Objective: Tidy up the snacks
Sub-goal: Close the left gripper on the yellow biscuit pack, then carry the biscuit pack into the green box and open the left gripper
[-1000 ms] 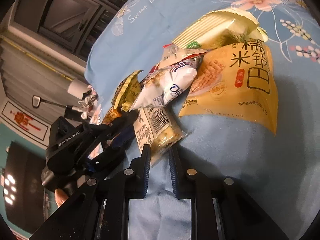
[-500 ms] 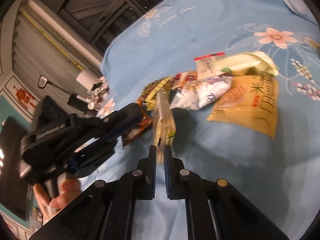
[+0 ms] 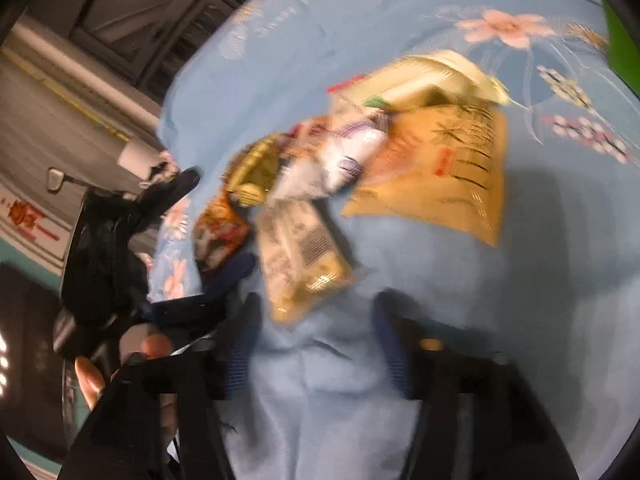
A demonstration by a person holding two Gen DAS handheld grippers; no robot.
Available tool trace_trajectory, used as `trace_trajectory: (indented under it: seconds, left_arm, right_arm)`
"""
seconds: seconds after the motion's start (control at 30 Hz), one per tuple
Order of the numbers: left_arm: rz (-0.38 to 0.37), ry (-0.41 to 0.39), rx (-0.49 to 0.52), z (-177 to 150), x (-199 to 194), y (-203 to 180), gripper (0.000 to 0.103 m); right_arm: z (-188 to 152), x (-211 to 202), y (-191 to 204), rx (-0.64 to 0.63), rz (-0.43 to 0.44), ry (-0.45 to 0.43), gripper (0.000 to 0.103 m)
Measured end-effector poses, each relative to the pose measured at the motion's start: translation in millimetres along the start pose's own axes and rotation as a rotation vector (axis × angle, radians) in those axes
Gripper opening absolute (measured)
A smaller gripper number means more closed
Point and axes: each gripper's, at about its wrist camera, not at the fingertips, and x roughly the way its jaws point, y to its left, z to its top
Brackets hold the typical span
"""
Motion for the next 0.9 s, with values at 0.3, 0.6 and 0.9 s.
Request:
trace_trajectory:
  seconds: [0.3,0.6,0.9]
  left_arm:
    - [0.111,-0.005,0.196,4,27,-23,0.089]
    - [0.060,0.079,0.081,27,25,7,0.024]
    - [0.018,0.118,0.077,22,33,-1,0.020]
  right_arm:
    - [-6,22,41,-0.264,-0.170,-0.051,0.072]
    - [-4,38,52,-0.322,-0.239,-0.018,0.063]
    - [-1,34,50,-0.323,-0.227,-0.030,0.053]
